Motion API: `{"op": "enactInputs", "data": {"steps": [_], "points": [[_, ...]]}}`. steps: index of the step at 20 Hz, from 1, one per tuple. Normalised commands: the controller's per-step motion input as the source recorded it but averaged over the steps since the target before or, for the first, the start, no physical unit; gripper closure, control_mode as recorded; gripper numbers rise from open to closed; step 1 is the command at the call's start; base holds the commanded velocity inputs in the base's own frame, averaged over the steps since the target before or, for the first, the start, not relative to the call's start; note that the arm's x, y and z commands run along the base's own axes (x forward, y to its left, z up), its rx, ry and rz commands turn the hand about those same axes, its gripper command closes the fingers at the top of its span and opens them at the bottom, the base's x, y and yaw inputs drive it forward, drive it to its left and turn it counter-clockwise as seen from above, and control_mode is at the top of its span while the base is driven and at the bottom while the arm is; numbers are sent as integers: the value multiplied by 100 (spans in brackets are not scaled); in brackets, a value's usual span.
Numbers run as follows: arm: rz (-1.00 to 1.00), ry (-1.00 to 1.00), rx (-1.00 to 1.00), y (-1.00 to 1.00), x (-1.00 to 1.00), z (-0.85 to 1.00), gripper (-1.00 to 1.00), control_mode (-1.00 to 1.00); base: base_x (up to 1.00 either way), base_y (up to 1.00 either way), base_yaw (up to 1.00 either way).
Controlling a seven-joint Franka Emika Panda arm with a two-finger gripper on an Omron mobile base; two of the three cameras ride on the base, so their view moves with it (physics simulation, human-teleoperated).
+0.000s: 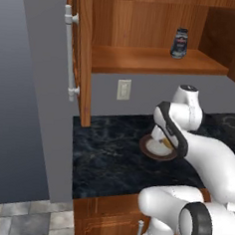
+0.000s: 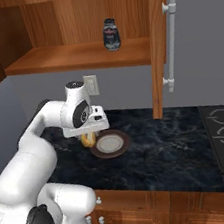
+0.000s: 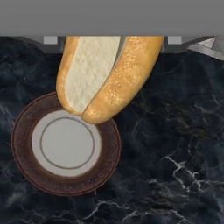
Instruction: Move the hot dog bun to the plate on the dining table and place the condiment next to that plate. Then navigate to the fridge and take the sausage and place it on the plate as well.
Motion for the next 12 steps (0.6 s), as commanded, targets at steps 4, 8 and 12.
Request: {"op": "enactInputs", "data": {"steps": [4,8,12], "points": [[-22,11,4,8,-42,63,100,-100,0,0,0],[-14,4,0,0,-25,31,100,-100,0,0,0],[0,0,0,0,0,0,100,100,-79,0,-11]]}}
